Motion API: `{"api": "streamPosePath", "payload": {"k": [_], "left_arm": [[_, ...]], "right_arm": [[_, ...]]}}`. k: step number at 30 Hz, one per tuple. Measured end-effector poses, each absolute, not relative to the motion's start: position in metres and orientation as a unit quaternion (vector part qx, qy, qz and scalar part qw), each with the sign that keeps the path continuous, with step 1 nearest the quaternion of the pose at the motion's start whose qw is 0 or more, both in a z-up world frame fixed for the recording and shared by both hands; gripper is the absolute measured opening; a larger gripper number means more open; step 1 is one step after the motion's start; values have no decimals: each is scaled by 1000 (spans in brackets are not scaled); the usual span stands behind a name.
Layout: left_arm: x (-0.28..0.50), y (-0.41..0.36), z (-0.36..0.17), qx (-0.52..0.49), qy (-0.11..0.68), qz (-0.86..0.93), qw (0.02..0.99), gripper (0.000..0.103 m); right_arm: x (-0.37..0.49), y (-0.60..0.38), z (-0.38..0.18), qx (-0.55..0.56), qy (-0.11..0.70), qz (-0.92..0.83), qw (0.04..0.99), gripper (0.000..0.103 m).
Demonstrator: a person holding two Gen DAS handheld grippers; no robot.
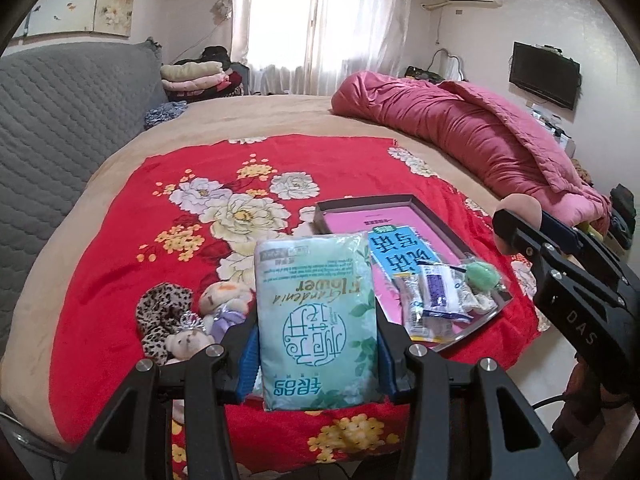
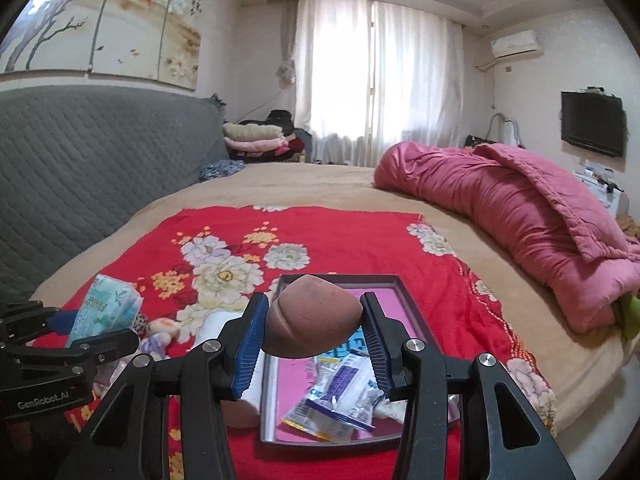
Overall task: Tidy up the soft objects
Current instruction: 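Lift the tissue pack in the left gripper while the right gripper carries the peach sponge toward the tray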
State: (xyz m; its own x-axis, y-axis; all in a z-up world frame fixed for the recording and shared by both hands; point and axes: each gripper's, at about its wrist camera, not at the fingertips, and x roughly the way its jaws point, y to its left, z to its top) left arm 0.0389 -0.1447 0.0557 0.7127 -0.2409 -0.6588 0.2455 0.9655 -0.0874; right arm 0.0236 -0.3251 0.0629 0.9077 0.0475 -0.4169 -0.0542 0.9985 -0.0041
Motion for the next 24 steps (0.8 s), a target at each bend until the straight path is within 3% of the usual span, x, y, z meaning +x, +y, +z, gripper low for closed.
{"api": "streamPosePath", "payload": {"k": [24], "left_arm": [[53,-203,53,39,360,-180,915,47]], "right_arm": [[22,-374,60,37,205,-39,977,49]]}}
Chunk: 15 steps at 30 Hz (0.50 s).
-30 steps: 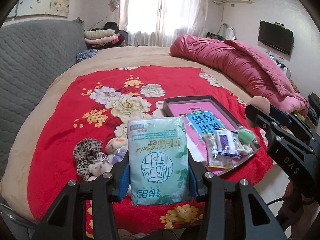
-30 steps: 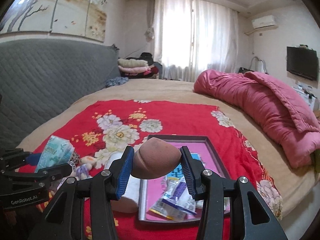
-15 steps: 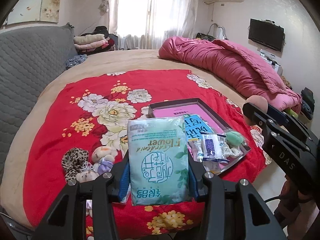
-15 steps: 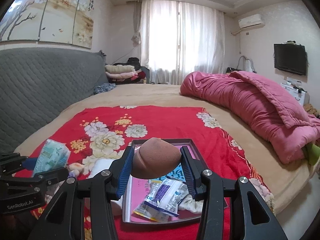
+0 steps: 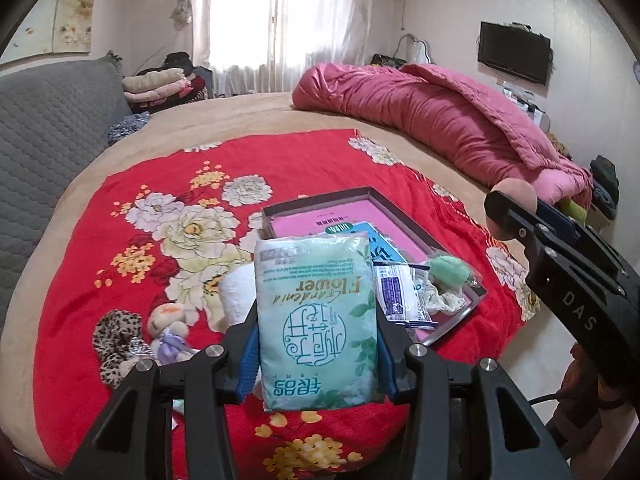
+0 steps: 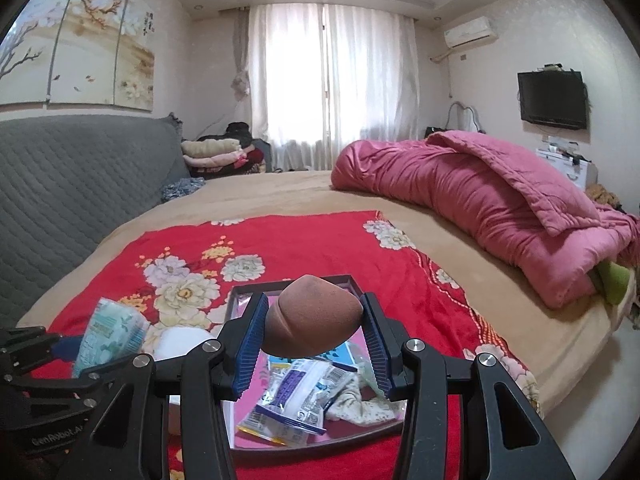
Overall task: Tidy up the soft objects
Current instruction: 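Lift the tissue pack in the left gripper while the right gripper carries the peach sponge toward the tray, then lower the tissue pack over the tray with the left gripper while the right gripper lowers the peach sponge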
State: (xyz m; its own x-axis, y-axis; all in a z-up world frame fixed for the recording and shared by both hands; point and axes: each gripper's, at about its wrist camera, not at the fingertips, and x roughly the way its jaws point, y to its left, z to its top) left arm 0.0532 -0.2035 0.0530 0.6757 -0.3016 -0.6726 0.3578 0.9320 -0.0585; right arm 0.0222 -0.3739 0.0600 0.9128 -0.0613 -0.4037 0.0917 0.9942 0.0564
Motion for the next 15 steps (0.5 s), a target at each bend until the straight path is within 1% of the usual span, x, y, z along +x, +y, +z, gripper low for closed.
{"api": "streamPosePath", "payload": {"k": [15], "left_arm": [[66,-249,19,65,393,-214,892,47]], "right_arm": [[37,-397,31,56,240,-54,968,49]]}}
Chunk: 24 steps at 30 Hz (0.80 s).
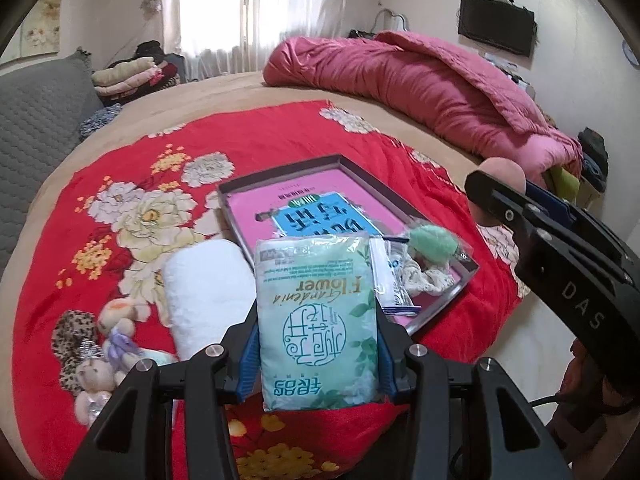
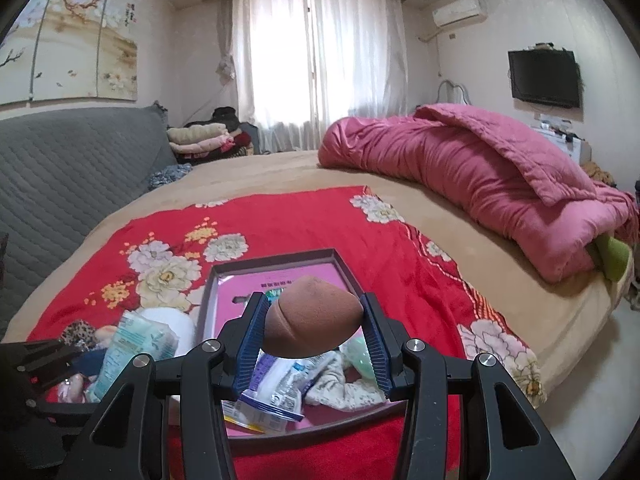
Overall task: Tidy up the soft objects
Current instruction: 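Lower the tissue pack over the tray with the left gripper while the right gripper lowers the peach sponge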
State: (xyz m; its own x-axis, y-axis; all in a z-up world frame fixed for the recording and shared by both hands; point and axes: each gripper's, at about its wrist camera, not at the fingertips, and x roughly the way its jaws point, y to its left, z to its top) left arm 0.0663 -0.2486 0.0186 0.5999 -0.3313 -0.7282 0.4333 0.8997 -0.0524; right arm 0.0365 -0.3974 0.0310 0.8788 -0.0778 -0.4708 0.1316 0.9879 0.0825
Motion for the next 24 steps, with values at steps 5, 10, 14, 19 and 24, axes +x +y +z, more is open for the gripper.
{"api": "streamPosePath", "payload": {"k": [5,10,14,19,24], "left_arm": [[71,-266,2,74,407,-227,882,47],[77,-281,-12,86,411,-239,875,47],[84,-291,-23,98,415,-242,871,47],[90,-300,-31,105,417,-248,868,47],[97,-307,-42,112,426,-246,863,47]], "right_arm": [[41,-405,19,65,256,-57,963,49],[45,-410,9,71,270,-55,959,49],[49,-413,1,75,282,-53,955,49],[53,-420,-9,79,294,-56,951,49],[55,-423,-17,83,306,-61,946,49]]}}
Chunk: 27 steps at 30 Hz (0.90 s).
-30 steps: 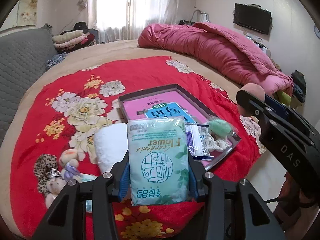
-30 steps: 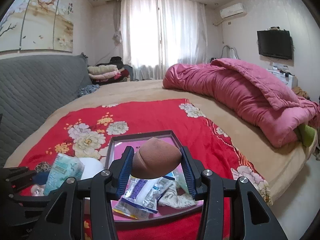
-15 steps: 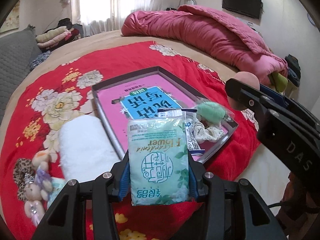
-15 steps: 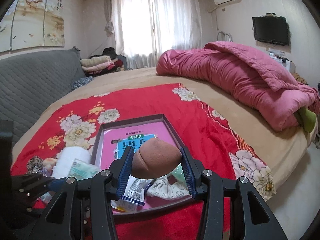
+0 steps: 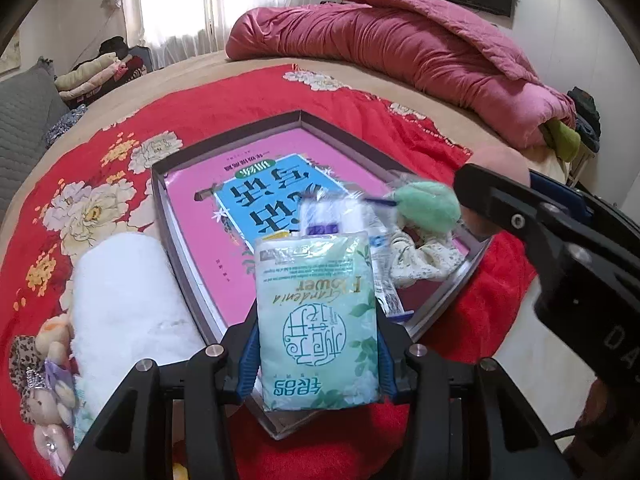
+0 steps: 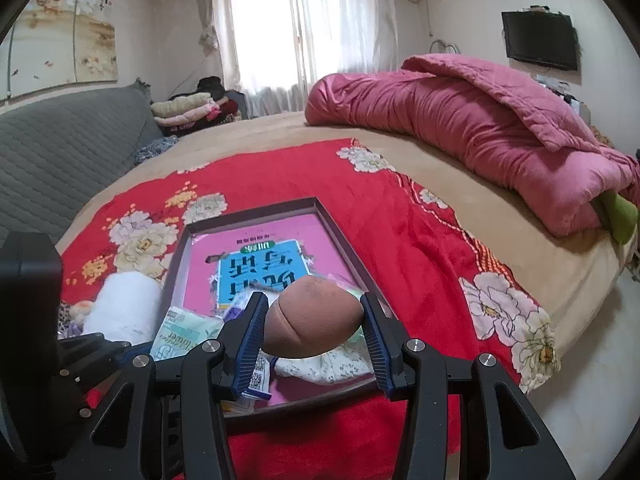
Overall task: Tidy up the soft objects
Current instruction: 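Lower the tissue pack over the tray with the left gripper while the right gripper lowers the peach sponge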
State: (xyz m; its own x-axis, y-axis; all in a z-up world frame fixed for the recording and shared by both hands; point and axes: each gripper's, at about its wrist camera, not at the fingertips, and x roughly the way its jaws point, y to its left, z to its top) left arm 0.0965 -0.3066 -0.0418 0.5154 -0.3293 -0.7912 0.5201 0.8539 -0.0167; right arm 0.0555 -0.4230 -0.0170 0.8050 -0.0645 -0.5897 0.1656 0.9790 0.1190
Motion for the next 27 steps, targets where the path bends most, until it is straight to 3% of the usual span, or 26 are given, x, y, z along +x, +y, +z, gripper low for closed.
{"api": "streamPosePath", "payload": {"k": [27], "left_arm": [[108,-308,-51,111,424,-245,865,47]], "right_arm": [[89,-426,-60,80,371,-53,924,49]]}}
